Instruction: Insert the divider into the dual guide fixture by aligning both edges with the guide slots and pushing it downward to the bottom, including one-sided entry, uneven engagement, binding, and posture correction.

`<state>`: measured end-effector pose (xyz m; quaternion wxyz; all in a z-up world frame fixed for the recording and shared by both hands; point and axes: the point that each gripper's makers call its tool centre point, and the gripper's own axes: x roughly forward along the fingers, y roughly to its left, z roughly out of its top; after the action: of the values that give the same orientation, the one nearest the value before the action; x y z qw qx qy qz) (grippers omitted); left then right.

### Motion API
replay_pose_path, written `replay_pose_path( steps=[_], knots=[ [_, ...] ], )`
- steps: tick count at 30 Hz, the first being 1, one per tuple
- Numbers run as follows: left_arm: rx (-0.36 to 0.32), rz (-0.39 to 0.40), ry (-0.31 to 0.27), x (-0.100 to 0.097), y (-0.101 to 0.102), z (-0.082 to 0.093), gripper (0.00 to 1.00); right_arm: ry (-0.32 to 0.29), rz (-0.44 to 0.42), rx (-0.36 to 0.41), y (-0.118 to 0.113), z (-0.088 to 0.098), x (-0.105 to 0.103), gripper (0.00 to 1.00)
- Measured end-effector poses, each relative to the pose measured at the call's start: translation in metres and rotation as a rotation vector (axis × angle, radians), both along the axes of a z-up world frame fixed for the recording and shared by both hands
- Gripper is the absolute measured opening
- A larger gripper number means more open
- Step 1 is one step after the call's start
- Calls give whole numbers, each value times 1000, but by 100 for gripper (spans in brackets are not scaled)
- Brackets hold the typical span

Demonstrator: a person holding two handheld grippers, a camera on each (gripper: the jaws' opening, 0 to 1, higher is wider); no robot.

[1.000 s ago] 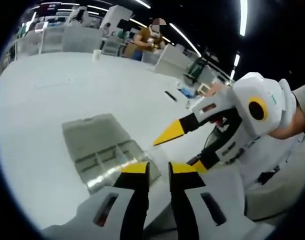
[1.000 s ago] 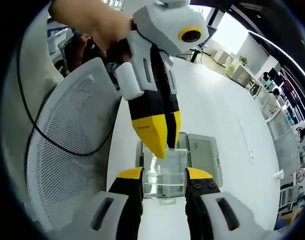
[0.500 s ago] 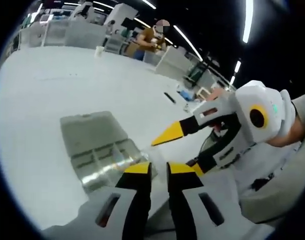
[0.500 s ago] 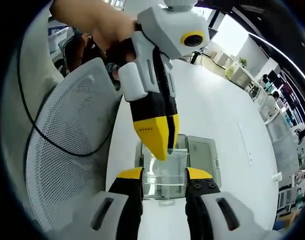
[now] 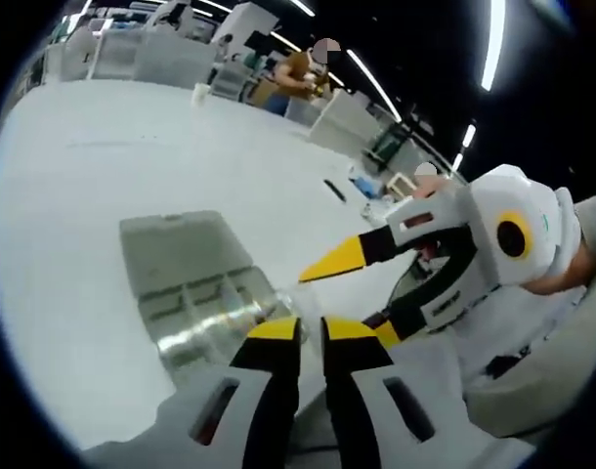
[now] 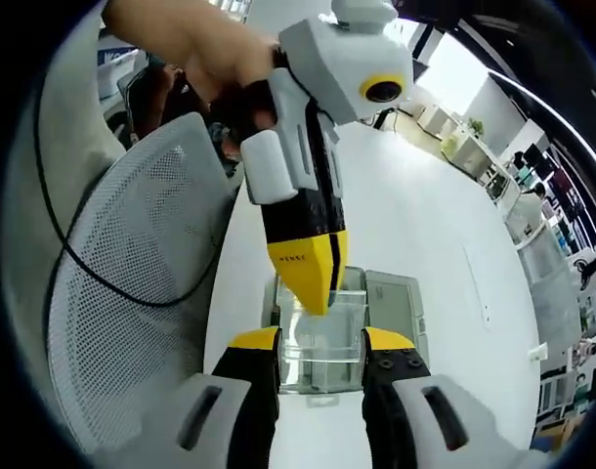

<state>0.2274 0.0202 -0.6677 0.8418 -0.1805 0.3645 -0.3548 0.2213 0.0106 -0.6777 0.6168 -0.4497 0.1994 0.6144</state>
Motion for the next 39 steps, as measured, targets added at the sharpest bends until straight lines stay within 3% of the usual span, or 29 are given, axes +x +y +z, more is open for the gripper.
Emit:
replay_pose_path(
  steps=[26,39],
  knots=[
    [-25,2,46,-4,0,-3,3,-24,22,1,1,1,-3,28],
    [-81,25,96,-4,-1,-3,1,-33,34,-2,1,1,-2,28]
  ],
)
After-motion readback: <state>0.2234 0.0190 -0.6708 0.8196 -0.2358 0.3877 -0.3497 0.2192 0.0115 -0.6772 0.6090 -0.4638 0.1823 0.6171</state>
